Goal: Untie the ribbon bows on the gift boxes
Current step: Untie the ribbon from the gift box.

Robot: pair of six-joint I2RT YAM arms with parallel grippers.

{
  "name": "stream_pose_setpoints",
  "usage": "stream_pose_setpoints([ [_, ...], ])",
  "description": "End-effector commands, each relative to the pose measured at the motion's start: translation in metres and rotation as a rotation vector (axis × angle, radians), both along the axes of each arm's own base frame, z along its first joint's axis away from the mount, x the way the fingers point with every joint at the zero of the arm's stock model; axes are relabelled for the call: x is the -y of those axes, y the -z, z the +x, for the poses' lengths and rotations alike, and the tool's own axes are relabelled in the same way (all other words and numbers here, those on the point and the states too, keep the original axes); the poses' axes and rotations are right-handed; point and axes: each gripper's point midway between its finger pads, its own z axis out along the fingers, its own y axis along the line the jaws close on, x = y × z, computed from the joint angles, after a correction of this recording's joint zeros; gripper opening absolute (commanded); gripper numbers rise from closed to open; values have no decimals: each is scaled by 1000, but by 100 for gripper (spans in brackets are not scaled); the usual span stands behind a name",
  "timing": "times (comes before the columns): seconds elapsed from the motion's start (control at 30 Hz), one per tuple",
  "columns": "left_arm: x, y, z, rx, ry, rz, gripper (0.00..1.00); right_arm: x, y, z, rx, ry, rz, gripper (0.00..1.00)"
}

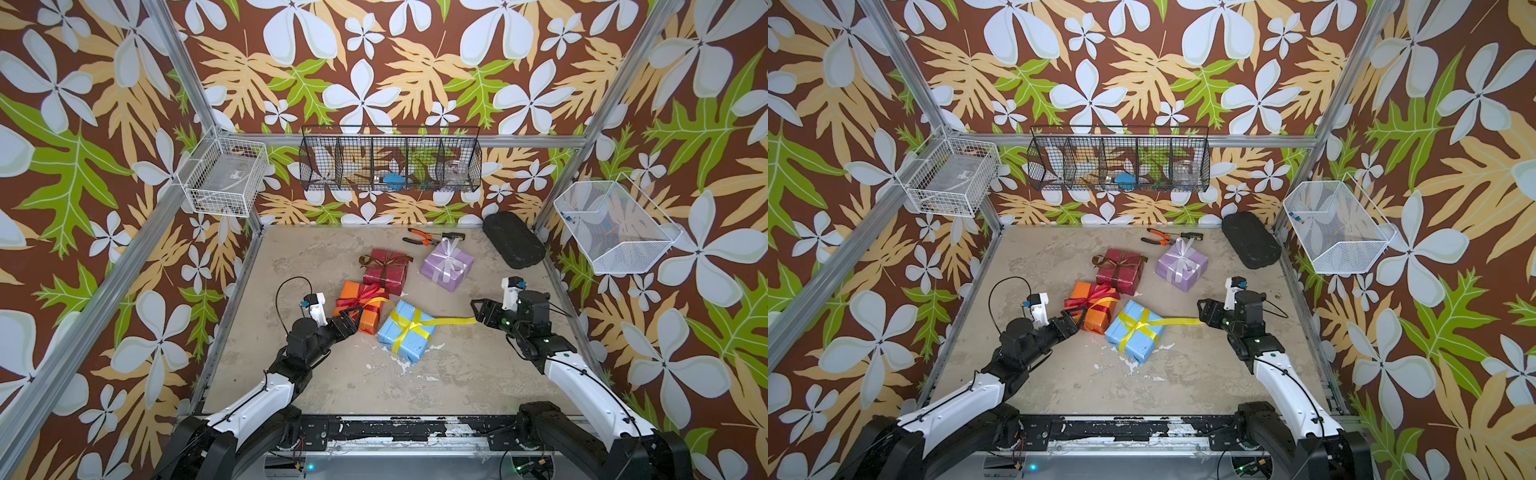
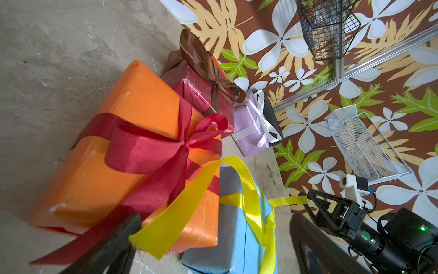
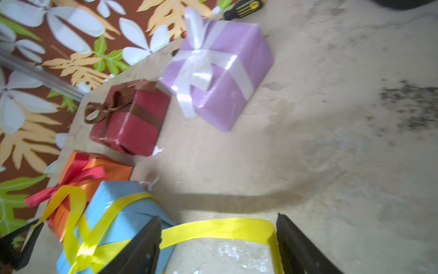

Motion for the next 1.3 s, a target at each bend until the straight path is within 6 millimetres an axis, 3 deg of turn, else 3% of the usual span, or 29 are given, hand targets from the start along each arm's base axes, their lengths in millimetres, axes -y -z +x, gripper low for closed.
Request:
stream_pose_setpoints([
  [0.0,-6,-1,-3,-5,-42,-19,97,-19,-4,-3,14,-51,-79,77],
  [0.13,-4,0,-6,-14,-57,19,96,-46,-6,-5,34,-104,-157,79],
  [0.2,-4,8,-6,-47,-68,58,95,-66,-11,-7,51,-164,-155,100],
  [0.27,-6,16,-6,-74,-84,64,95,-78,-12,-8,52,-190,-200,100],
  [0.37,-4,23,-8,-97,-85,53,95,-112,-18,-17,56,-341,-79,97],
  [0.53,27,14,-16,-50,63,6,87,-154,-22,-37,34,-531,161,84],
  [0.67,52,10,-22,-25,163,13,84,-168,-11,-40,-9,-572,255,71],
  [0.97,78,28,-10,-54,238,79,79,-184,14,-48,-87,-611,337,67],
  [1.27,103,45,-15,-96,344,47,61,-190,15,-40,-72,-606,376,65],
])
